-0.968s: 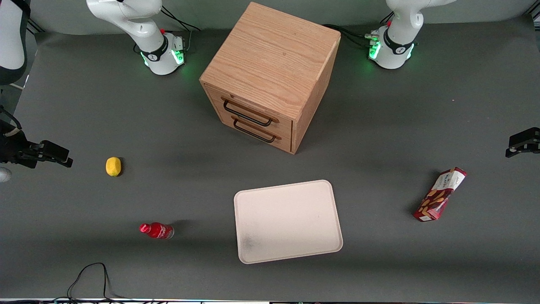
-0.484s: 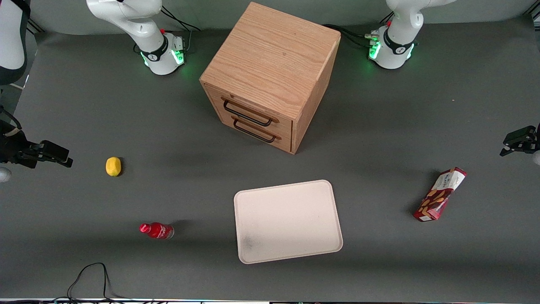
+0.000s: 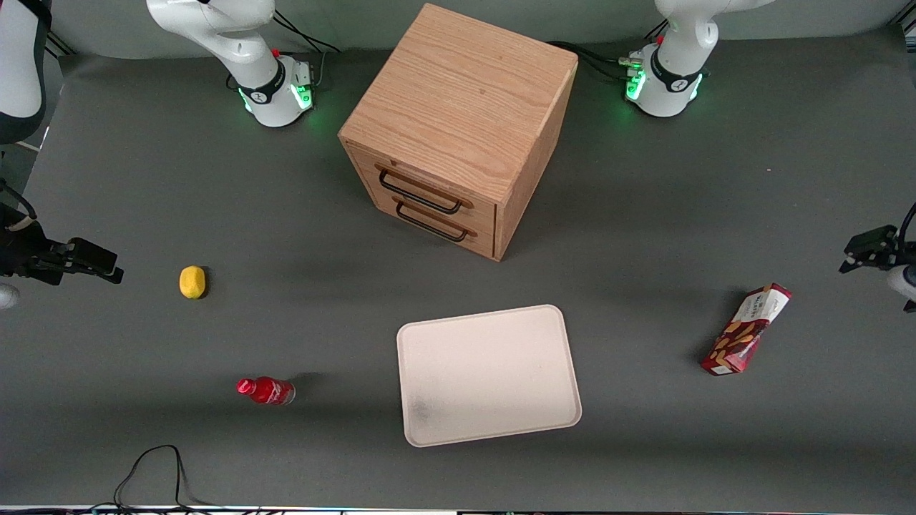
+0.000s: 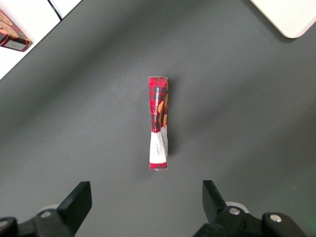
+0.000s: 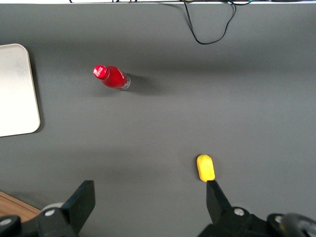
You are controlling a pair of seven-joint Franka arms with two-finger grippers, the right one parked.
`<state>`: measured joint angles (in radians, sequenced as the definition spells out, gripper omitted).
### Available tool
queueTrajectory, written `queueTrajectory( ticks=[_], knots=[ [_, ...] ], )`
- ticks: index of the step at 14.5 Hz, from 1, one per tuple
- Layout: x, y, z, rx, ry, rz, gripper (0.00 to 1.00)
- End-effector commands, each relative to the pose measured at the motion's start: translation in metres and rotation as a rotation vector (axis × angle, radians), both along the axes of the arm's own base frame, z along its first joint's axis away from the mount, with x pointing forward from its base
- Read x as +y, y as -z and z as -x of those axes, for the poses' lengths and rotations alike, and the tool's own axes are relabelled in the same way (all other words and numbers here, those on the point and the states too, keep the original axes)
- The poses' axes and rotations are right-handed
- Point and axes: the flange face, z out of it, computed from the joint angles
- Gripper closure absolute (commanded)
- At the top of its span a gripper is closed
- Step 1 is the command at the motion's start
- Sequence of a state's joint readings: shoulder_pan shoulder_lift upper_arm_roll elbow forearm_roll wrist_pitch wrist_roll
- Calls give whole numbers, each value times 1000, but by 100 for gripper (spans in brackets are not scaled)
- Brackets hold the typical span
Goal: Place red cookie box on tray
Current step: 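Lower the left gripper and close it on the red shortbread box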
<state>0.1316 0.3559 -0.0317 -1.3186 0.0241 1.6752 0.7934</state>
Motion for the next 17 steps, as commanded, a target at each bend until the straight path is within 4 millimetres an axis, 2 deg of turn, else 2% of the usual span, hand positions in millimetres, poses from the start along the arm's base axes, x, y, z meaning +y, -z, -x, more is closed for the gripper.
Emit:
queueTrajectory(
  ticks=[1, 5, 9, 14, 17],
  knots=[
    [-1, 53, -17, 6, 17, -6, 0],
    [-4, 135, -17, -7, 26, -4, 0],
    [-6, 201, -8, -33, 34, -4, 0],
    [-5, 261, -2, -53, 41, -4, 0],
    [-4, 287, -2, -62, 44, -5, 0]
  ],
)
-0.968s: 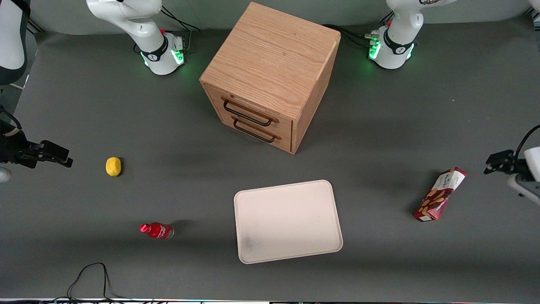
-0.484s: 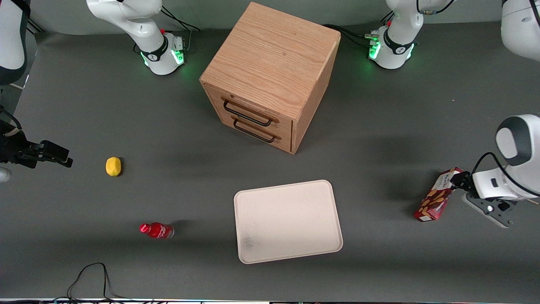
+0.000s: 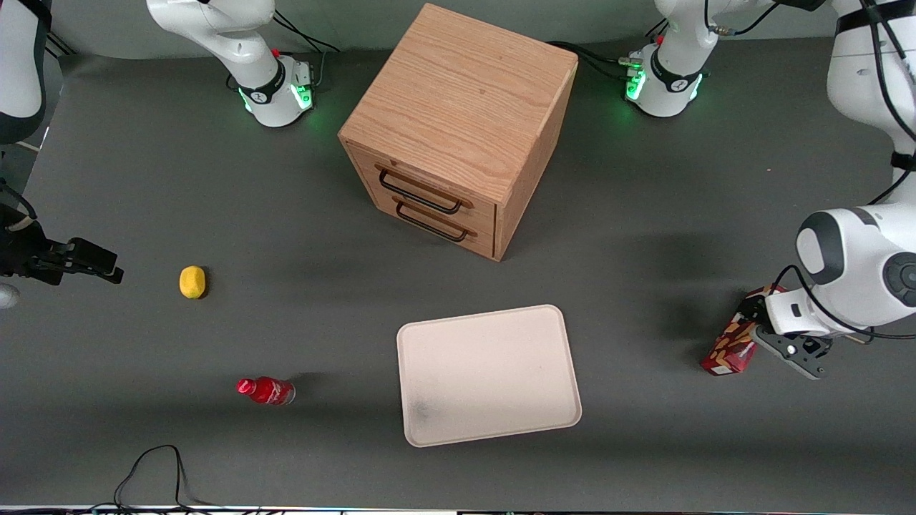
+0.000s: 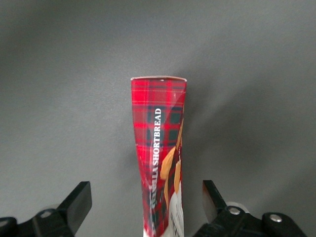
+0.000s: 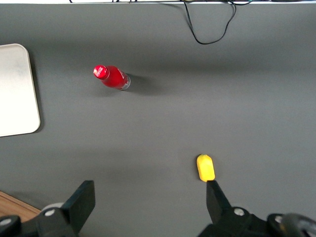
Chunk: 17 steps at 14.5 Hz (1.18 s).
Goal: Place red cookie box on tray
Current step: 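Lower the left gripper and close it on the red shortbread box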
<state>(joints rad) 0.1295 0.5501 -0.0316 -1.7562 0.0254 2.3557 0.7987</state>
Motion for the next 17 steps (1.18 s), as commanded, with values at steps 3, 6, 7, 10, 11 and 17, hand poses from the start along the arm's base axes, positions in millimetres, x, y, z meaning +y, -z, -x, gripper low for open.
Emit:
queueTrajectory(
  ticks=[3, 6, 7, 10, 11, 17],
  knots=[
    [1, 15, 2, -3, 26, -12, 1],
    [5, 15, 3, 3, 22, -13, 50],
    [6, 15, 3, 5, 19, -13, 72],
    [7, 15, 4, 9, 5, -9, 98],
    [7, 15, 4, 12, 2, -6, 100],
    [4, -3, 0, 24, 0, -6, 100]
  ],
)
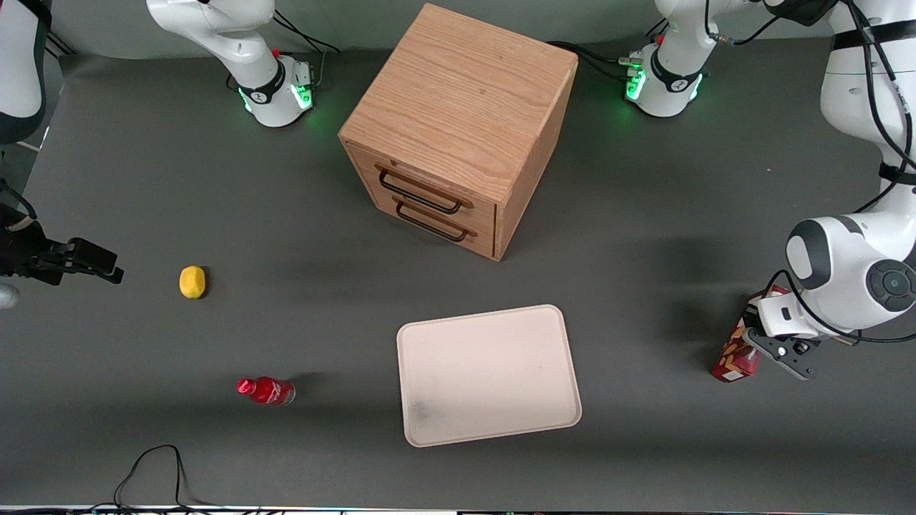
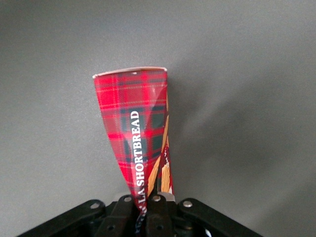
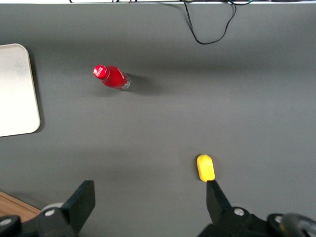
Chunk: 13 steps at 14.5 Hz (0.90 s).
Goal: Place red cookie box on tray
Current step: 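Lift the red box upright with the left gripper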
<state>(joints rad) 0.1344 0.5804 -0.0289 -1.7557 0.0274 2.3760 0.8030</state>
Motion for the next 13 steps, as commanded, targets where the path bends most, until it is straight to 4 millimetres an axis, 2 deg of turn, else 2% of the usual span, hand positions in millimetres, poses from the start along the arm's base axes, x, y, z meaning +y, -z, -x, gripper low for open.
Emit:
queueTrajectory(
  ticks=[1, 6, 10, 13],
  knots=[
    [0, -33, -3, 28, 0, -5, 100],
    [3, -109, -16, 82, -12, -2, 100],
    [2, -181, -20, 101, -140, -1, 100],
    [-3, -230, -15, 81, -287, -3, 100]
  ],
)
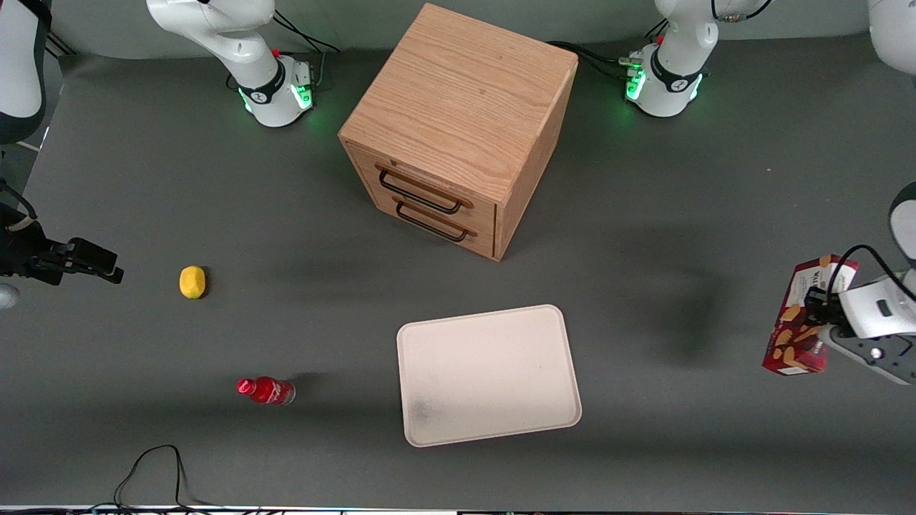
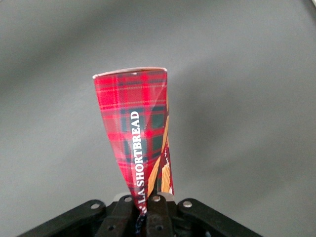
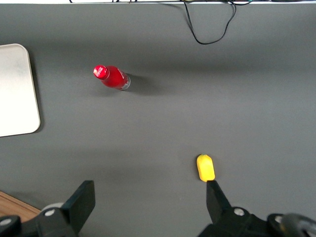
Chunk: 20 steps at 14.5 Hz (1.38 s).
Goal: Place red cookie box on tray
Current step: 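Lift the red box upright with the left gripper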
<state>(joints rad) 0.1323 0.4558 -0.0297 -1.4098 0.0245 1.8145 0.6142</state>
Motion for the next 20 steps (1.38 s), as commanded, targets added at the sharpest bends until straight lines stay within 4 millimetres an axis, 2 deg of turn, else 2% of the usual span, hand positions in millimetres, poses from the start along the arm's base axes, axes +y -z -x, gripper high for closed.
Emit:
queueTrajectory(
  ticks=[1, 3, 7, 10, 12, 15, 20],
  knots=[
    [-8, -48, 4, -7, -103, -10, 100],
    [-7, -73, 9, 3, -102, -20, 100],
    [-6, -99, 17, 2, -96, -38, 100],
    [-20, -112, 23, 7, -69, -65, 100],
    [-40, -113, 22, 5, -66, -65, 100],
    [-73, -113, 20, -7, -197, -65, 100],
    [-161, -105, 8, -45, -414, -67, 100]
  ],
)
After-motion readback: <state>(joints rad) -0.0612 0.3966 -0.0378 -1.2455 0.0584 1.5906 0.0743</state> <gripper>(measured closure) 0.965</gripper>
